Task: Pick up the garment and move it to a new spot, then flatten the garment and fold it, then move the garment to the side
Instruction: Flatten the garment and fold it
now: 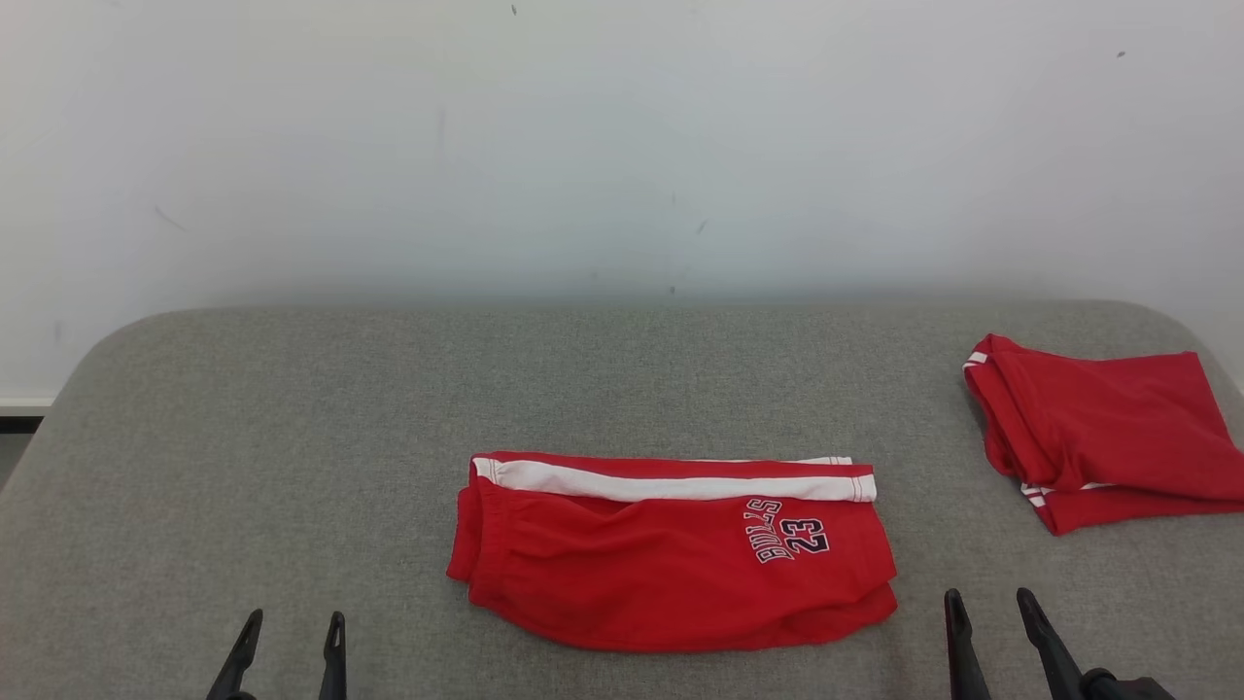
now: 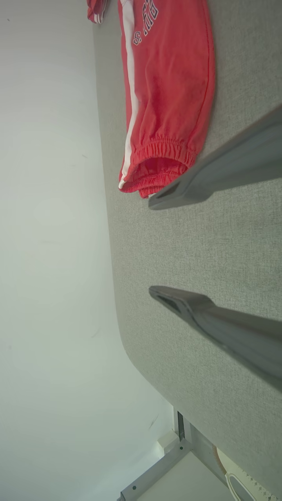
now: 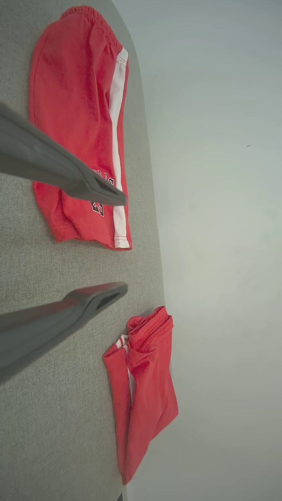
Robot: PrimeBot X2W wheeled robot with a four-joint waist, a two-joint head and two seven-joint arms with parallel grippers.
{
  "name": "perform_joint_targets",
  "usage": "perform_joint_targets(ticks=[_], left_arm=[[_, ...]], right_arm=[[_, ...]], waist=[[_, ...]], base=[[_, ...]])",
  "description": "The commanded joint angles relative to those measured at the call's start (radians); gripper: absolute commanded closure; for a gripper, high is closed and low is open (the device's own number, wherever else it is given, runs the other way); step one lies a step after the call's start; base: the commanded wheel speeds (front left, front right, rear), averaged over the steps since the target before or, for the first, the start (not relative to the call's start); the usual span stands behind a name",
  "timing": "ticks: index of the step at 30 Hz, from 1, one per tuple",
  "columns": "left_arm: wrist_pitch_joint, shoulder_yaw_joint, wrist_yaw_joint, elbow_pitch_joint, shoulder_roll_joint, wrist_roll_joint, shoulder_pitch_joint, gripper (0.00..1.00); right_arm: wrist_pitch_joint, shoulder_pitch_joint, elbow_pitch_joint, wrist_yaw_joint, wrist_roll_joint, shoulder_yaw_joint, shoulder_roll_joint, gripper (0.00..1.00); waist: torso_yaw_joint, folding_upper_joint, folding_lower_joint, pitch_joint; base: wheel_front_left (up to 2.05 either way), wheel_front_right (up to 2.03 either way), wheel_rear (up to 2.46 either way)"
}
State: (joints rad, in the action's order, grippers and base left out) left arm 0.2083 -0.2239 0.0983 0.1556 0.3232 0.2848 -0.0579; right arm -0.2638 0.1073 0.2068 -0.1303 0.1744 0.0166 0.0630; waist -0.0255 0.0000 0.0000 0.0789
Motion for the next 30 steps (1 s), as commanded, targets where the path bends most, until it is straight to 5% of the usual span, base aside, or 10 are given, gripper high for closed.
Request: perform_joint_targets(ticks=[1,9,30], left_arm=[[-0.002,-0.003,0.007,-0.005,0.002,0.0,0.0,0.0],[-0.005,-0.014,0.01,-0.018,0.001,0.002,0.011,0.0],[0.025,-0.102,-0.054,0.083,-0.05,-0.014,0.163,0.0]], right_arm=[[-0.001,-0.006,0.01,0.0,0.006,0.003,0.003,0.0],[0.089,-0.157,0.177,0.0,0.015,-0.017,0.028,0.0],[0.15,-0.641,0.946,0.0,0.121,-0.038,0.068,0.0]], waist=[[-0.001,0.0,0.0,0.0],[-0.007,0.0,0.0,-0.018],[-0.159,0.0,0.0,-0.117]], base=[[0.0,0.0,0.0],[0.0,0.0,0.0],[0.0,0.0,0.0]])
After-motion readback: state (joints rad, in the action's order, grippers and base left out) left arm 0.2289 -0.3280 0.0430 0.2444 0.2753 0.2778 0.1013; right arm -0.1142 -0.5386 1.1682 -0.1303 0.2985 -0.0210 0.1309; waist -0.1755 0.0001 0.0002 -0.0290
